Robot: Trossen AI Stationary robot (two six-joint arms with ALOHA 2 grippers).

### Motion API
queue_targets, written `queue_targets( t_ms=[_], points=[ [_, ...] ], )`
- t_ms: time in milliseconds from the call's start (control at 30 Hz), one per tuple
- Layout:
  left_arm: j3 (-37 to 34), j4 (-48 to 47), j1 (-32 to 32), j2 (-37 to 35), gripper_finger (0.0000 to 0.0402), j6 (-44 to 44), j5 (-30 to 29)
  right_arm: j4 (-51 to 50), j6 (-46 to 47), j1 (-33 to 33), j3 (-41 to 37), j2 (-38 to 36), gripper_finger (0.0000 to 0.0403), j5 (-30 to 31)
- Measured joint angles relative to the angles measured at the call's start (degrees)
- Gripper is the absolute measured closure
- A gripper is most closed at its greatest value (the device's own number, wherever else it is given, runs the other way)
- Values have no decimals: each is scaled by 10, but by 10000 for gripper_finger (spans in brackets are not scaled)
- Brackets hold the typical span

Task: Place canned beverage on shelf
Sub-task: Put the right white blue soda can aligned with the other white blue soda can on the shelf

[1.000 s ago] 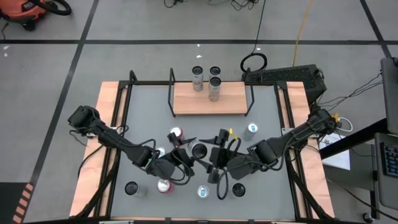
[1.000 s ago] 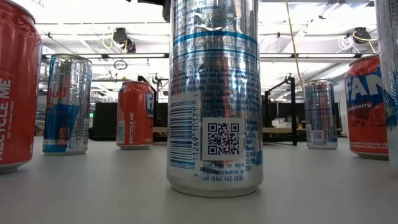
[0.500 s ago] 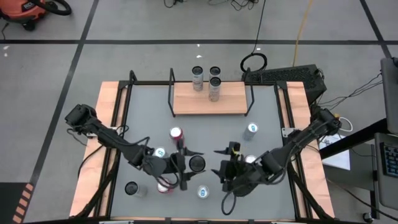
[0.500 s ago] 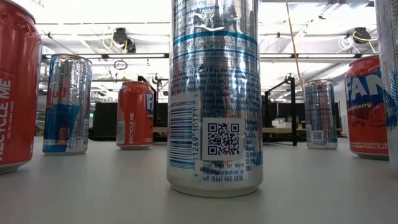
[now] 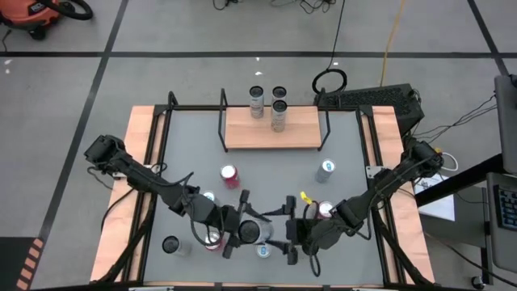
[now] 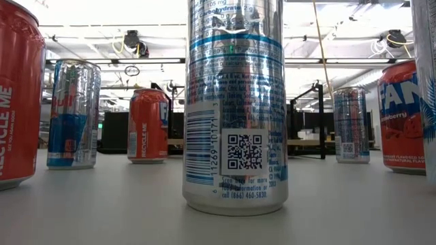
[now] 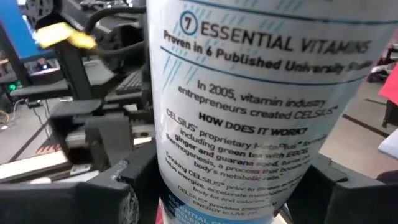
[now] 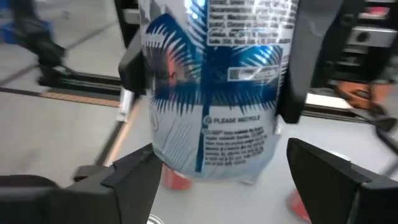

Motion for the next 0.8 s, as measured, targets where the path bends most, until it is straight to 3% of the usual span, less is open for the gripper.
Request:
queue_targets(
  t_ms=[133,267,633,800],
  points=[
    [0,-6,7,3,153,14,13,33,-4,-15,0,0,101,-65],
    [1,-12,16,2,153,24,42,52,-6,-26,-1,0,101,-88],
    [1,-24,21,2,153,46,44,41,-17,-35,-1,1,155,-104],
    [1,-36,10,2,132,81,-15,24,-42,-37,-1,1,190,-104]
  ],
)
